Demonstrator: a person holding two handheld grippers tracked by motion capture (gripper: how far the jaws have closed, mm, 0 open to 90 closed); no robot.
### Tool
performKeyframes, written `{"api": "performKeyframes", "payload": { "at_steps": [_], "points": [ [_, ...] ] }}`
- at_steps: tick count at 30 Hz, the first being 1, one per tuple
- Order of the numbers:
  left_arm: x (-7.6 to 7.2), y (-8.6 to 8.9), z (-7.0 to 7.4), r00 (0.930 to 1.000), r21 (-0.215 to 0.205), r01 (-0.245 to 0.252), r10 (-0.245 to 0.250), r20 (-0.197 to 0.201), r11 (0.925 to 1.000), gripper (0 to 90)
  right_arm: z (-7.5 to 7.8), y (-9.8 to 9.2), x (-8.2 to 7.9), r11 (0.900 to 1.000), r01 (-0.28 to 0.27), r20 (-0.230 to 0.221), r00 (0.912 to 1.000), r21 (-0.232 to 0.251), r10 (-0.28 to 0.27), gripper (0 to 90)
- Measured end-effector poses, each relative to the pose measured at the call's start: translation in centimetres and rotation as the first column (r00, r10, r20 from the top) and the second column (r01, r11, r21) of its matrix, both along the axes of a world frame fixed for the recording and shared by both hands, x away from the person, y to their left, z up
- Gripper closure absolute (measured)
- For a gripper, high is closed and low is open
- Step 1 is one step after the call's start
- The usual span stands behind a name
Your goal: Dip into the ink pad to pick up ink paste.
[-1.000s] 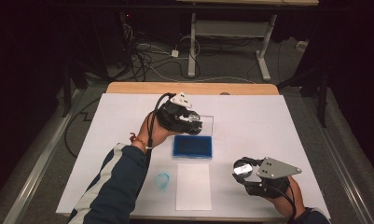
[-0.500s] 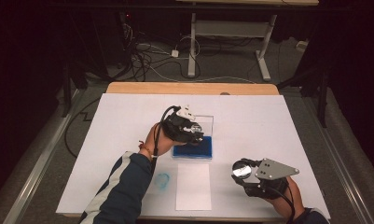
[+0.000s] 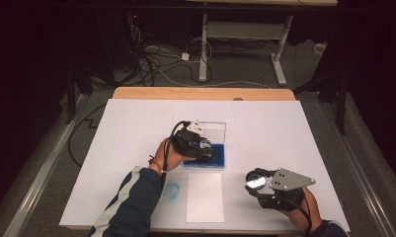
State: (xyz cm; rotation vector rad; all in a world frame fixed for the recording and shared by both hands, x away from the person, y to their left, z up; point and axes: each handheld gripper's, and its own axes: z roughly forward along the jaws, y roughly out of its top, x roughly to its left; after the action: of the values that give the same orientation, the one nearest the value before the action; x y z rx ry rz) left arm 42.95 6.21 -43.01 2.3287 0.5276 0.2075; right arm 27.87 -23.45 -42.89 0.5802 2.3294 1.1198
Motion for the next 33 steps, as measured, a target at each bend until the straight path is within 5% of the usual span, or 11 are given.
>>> {"api": "performKeyframes", "payload": {
  "at_steps": [16,25,33],
  "points": [
    [0.2,0.8,-0.9,0.9986,-0.078,-0.017,0.013,-0.05,0.9968,54.2,-0.1,0.0,0.1,1.0,0.001,-0.007,1.0,-0.003,-0.001,38.8],
    [-0.1,0.6,-0.9,0.9994,-0.061,-0.013,0.011,-0.034,0.9981,54.3,-0.1,0.0,0.1,1.0,0.003,-0.007,1.0,-0.003,-0.003,38.8],
    [0.0,0.7,-1.1,0.9987,-0.088,-0.023,0.019,-0.046,0.9959,54.3,-0.2,0.1,0.1,1.0,0.006,-0.009,0.9999,-0.008,-0.006,38.9]
  ]
}}
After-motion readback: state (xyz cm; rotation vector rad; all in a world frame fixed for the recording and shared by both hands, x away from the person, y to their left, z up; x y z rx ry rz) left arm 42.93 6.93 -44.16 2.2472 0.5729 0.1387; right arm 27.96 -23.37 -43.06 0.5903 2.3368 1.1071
